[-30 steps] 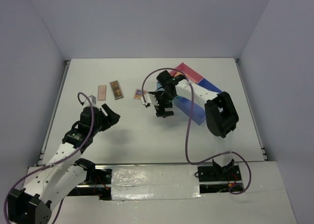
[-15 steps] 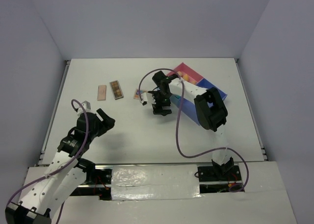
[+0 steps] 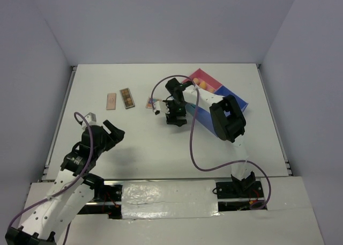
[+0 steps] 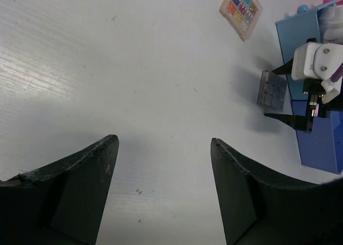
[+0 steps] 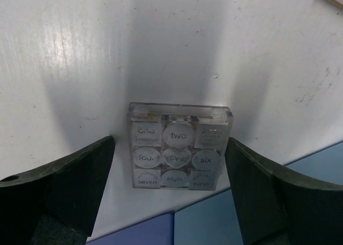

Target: Organize the makeup

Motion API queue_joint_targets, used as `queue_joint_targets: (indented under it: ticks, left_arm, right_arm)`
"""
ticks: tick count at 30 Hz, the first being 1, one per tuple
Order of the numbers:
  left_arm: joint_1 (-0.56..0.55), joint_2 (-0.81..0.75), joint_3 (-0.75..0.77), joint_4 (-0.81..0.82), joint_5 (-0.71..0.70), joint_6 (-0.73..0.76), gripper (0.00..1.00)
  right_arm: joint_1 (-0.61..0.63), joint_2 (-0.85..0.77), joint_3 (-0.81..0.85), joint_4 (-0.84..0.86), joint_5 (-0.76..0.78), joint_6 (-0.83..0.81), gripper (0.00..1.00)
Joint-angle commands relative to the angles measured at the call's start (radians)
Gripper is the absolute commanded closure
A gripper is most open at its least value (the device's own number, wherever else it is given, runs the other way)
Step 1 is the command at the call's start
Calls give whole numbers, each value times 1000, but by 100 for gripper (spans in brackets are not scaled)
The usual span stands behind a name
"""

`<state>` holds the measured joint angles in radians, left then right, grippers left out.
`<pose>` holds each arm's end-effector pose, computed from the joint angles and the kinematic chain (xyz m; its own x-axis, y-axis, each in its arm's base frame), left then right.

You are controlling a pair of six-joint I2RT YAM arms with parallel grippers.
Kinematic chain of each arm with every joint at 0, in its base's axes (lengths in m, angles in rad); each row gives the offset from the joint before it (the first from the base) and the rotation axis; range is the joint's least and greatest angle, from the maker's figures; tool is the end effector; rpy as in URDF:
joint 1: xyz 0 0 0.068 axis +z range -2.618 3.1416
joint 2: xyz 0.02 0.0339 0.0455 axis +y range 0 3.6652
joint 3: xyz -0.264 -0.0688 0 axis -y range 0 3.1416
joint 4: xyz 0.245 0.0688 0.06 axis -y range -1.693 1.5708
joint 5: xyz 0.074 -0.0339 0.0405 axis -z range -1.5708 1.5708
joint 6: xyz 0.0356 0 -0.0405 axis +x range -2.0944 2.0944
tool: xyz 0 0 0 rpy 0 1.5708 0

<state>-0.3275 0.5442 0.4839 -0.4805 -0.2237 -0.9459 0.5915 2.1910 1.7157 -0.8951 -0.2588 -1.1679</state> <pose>0.1308 -0.0361 0.2393 -0.3935 -0.7015 -0.5942 -0.3172 0.7102 -0.6285 0.3604 0.2531 0.1633 0.2158 -0.9263 -0.3088 -0.9763 -0.1992 -0.0848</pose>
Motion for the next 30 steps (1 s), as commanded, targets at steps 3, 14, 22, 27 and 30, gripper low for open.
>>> queue_joint_targets:
  ticks: [3, 14, 22, 27, 30]
  left_arm:
    - [5, -18, -7, 13, -11, -14, 18]
    - [5, -6, -21, 63, 14, 13, 43]
    - [7, 14, -47, 183, 84, 64, 65]
    - [7, 83, -15, 209, 101, 113, 44]
    - [7, 120, 8, 220, 103, 130, 31]
  right_arm:
    - [17, 32, 22, -50, -45, 16, 20]
    - [80, -192, -117, 53, -267, 246, 75]
    - [62, -508, -214, 182, -370, 576, 79]
    - [-122, -644, -255, 237, -304, 715, 79]
    - [-301, -700, -323, 283, -275, 761, 78]
